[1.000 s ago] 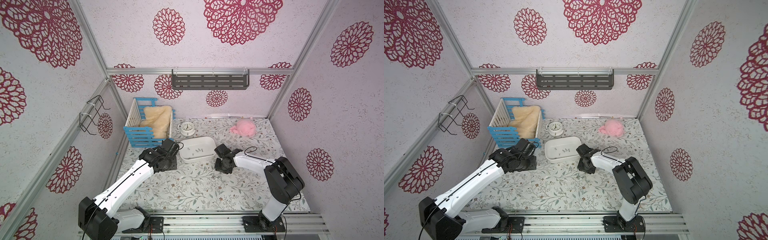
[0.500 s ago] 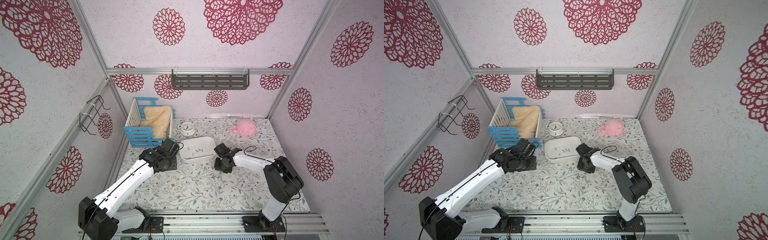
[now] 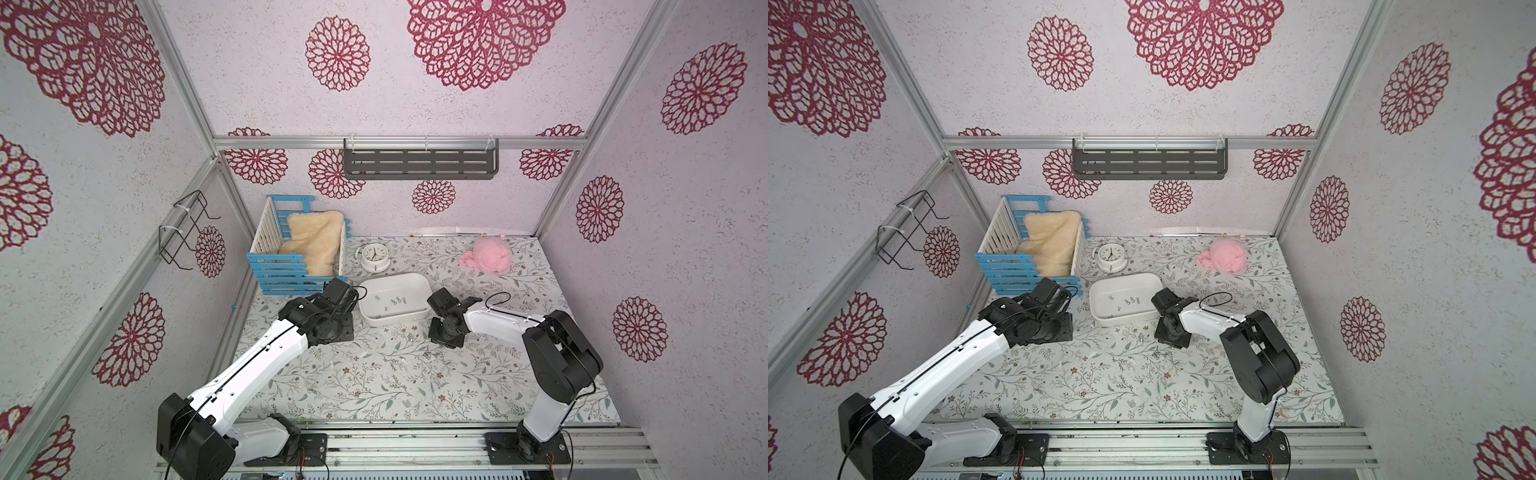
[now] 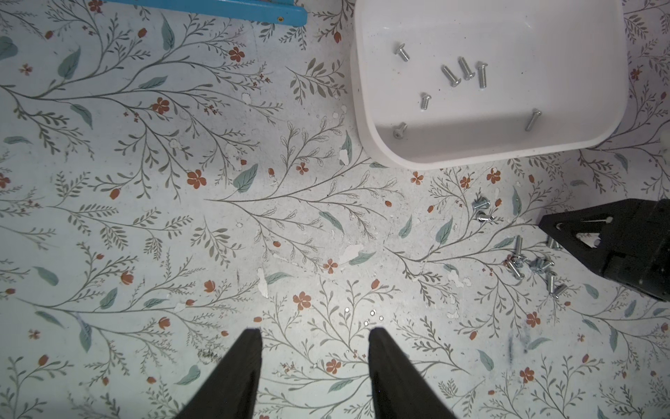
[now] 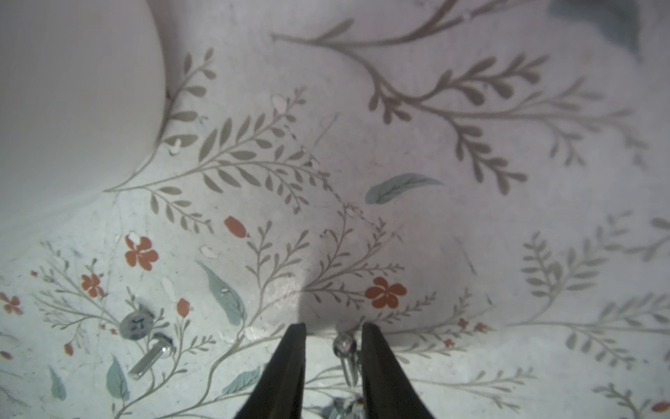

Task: Put the screws on the desktop into the storage box
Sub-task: Pick up the screw from the center of the board.

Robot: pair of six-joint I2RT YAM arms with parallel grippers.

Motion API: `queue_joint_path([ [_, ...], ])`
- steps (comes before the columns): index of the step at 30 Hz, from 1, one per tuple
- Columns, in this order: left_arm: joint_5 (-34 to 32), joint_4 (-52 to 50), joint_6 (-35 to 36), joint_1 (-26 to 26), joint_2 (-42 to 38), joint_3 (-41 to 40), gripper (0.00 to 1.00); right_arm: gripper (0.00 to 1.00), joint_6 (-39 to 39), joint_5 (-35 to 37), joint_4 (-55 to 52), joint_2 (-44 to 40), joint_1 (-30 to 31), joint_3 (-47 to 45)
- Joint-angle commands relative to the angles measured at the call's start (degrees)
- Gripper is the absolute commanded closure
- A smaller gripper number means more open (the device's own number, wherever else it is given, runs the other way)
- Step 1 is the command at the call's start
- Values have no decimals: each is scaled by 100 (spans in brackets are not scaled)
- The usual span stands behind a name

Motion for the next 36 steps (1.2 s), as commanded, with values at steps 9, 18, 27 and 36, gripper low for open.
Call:
queue_joint_path([
  [9,5,57,-16,29,-81,-33,47,78,-83,30,33,78,-28,62],
  [18,9,60,-11,29,-79,-16,47,87,-94,37,-1,63,-33,69],
  [27,20,59,-9,25,-61,-6,47,93,-109,72,-89,-9,-31,132],
  [36,24,66,-7,30,-88,-40,47,96,-116,72,-167,-83,-34,245],
])
